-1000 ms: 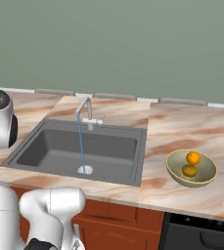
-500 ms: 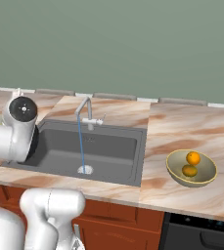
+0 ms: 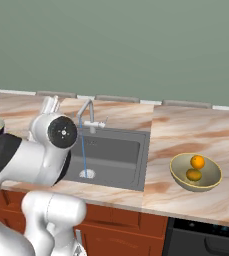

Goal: Pick the oranges from the sink and place them in one bowl. Place the corn in the other bowl. Then turn off the sink faucet.

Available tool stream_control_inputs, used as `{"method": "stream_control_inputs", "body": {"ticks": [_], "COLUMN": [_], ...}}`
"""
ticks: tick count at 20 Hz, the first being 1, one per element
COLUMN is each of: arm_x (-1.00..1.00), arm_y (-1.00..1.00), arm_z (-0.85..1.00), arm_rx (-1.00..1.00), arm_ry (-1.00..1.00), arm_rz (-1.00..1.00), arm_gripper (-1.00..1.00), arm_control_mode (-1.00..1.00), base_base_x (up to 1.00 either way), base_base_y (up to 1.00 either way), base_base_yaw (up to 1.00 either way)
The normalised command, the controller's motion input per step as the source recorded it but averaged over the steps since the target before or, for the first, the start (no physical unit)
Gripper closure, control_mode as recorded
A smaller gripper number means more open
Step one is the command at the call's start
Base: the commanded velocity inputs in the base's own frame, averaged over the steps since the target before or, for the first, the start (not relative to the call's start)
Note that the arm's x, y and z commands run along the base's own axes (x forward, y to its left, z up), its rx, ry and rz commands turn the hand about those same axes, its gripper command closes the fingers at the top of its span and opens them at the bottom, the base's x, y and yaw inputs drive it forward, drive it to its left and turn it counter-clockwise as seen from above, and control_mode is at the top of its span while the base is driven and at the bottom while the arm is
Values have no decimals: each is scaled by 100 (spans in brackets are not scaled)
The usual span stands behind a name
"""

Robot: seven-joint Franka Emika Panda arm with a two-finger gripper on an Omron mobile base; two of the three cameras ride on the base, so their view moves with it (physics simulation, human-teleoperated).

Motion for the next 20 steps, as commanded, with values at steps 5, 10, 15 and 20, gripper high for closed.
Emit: {"method": "stream_control_inputs", "body": {"ticks": [5, 10, 15, 20], "arm_x": [0, 4, 13, 29], "arm_y": [-71, -50, -49, -9], "arm_z": [-18, -14, -15, -9], "arm_rx": [39, 42, 36, 28], "arm_ry": [9, 23, 31, 18], "arm_rz": [-29, -22, -2, -4], "arm_gripper": [-100, -100, -100, -100], "arm_control_mode": [-100, -100, -100, -100], "base_base_x": [0, 0, 0, 0], "base_base_y": [0, 0, 0, 0], "base_base_yaw": [0, 0, 0, 0]}}
